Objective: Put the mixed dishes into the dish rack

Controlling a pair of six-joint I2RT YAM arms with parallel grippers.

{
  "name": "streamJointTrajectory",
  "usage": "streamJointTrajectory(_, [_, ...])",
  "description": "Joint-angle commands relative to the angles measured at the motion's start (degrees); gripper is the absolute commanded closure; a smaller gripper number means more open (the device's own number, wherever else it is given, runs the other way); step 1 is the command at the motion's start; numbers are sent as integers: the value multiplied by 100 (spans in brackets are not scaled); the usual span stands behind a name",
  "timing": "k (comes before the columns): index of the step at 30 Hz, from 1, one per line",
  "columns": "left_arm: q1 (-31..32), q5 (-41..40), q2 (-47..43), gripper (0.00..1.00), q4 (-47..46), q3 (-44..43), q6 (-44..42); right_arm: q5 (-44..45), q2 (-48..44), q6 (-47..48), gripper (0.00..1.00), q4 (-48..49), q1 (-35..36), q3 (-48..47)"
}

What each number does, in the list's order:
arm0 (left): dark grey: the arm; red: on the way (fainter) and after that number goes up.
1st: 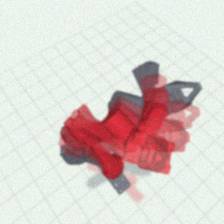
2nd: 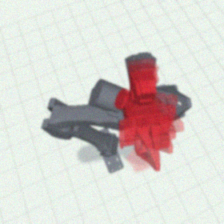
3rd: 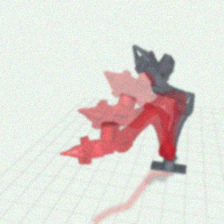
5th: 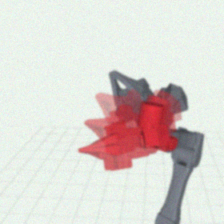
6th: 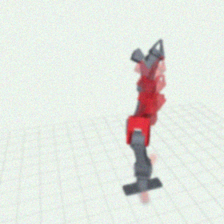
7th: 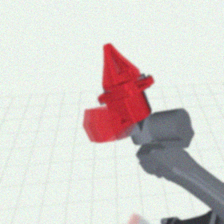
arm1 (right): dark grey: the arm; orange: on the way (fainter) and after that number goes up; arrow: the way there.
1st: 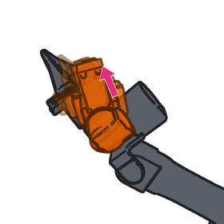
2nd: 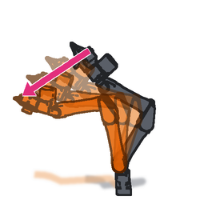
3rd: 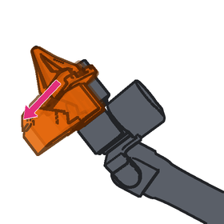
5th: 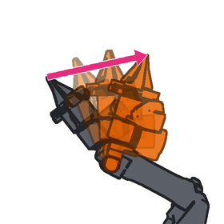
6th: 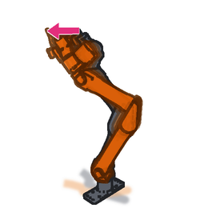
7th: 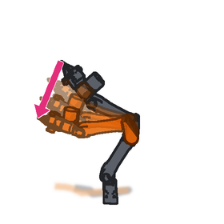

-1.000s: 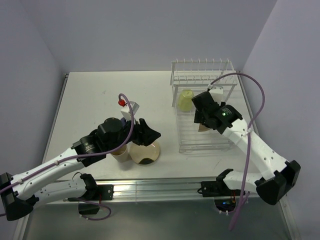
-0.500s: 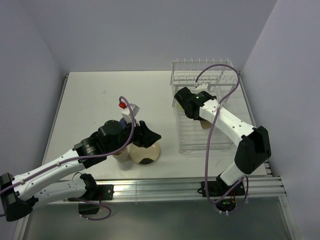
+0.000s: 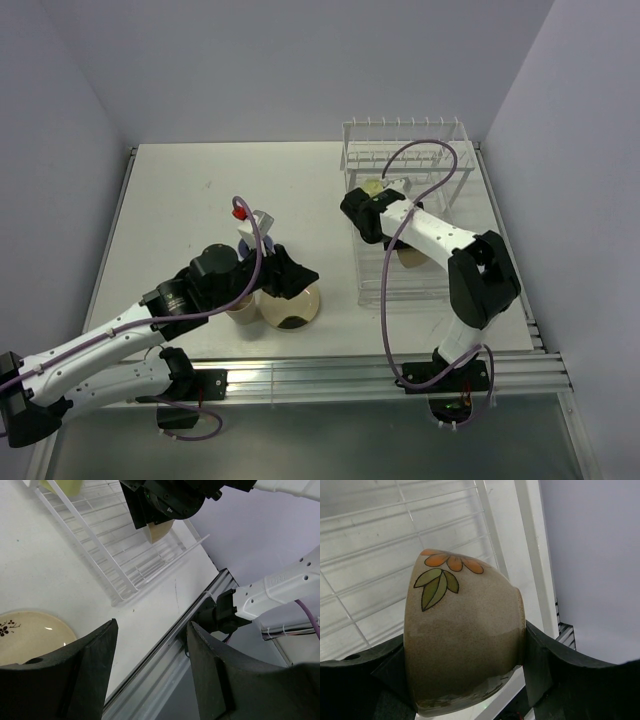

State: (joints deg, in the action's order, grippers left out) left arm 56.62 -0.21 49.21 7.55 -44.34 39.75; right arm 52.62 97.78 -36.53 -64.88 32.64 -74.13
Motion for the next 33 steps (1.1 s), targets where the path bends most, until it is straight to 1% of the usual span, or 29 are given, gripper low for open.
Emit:
streamJointTrajectory(1, [24,56,-78,36,-175,4,-64,618,30,-249,100,142,5,65])
streamJointTrajectory(7, [24,65,-35,36,-210,13,-72,662,286,-302,100,151,49,91])
streamJointTrajectory(11, [24,73,-34,36,-237,65,-55,530,303,-205,93,318,76,118])
streamJointTrajectory(13, [24,91,-34,36,-254,74,-46,477,347,-187,92,362,93,118])
streamJointTrajectory(16, [24,100,-26,36,-210,48,-55,442,382,-223,86,371,128,126])
streamJointTrajectory(17, [24,109,-34,36,-175,31,-63,425,365,-205,78,415,146,144])
streamJointTrajectory(19, [24,91,-43,36,-158,22,-55,381,304,-179,70,485,163,197])
streamJointTrajectory(20, [16,91,-43,36,-166,30,-55,363,277,-170,63,503,172,214])
streamJointTrajectory(25, [24,117,-43,36,-166,57,-28,223,189,-38,44,670,199,294])
streamJointTrajectory(26, [24,117,-34,36,-175,57,-20,196,180,-21,31,679,207,302])
streamJointTrajectory(27, [24,126,-43,36,-192,65,-20,213,189,-47,27,661,216,294])
streamJointTrajectory(28, [24,126,-43,36,-184,57,-11,214,189,-47,26,661,216,302])
streamJointTrajectory(29, [24,135,-43,36,-184,57,-11,187,172,-38,19,670,216,302])
streamJointTrajectory(30, [24,135,-52,36,-175,48,-2,170,163,-21,15,696,225,311])
streamJointTrajectory(31, [24,135,-52,36,-175,39,-2,161,154,-3,9,705,225,320])
streamJointTrajectory(33, [24,135,-69,36,-166,39,-11,143,154,-3,4,714,234,320])
